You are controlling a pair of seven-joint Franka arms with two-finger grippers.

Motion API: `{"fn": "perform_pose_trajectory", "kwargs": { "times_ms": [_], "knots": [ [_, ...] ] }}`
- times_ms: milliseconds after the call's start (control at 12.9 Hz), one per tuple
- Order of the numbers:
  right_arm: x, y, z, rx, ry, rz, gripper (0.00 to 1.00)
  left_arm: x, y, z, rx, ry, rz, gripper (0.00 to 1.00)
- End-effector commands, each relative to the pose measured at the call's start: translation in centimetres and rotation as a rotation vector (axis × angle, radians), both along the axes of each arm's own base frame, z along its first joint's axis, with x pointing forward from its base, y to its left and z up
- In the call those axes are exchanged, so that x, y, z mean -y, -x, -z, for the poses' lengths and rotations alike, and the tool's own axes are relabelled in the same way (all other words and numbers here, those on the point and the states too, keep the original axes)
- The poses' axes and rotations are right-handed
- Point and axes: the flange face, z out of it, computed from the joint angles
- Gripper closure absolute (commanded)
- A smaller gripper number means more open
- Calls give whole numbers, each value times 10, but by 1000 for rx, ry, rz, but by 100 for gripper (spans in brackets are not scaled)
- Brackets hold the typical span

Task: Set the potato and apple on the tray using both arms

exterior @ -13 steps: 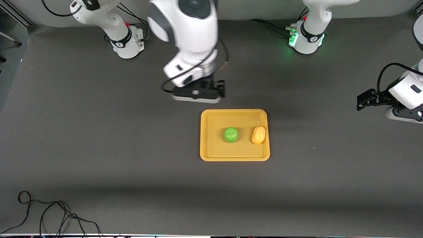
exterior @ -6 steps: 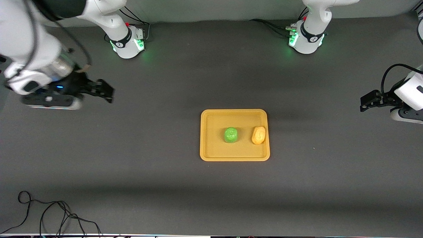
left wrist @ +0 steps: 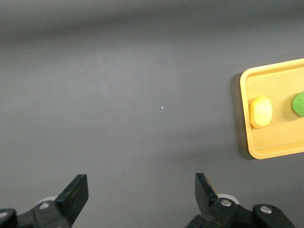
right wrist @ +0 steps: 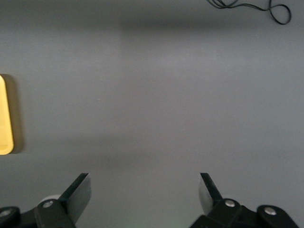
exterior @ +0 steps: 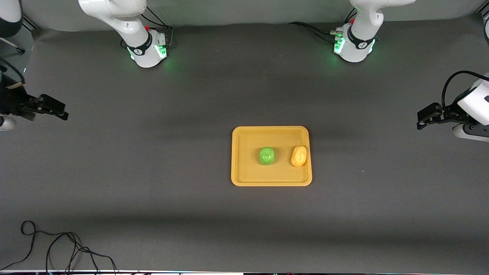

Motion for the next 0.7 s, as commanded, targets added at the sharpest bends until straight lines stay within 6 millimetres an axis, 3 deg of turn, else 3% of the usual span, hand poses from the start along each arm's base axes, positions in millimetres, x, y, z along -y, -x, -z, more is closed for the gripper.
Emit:
{"fn": "perform_pose_trajectory", "kwargs": {
  "times_ms": [0,621],
  "knots": [
    [0,1,2,4,-16,-19,0,3,-2,-9,0,6,-8,0],
    [-9,2,-2,10,-58,-15,0,4,-3,-12,7,7,-8,0]
  ]
}}
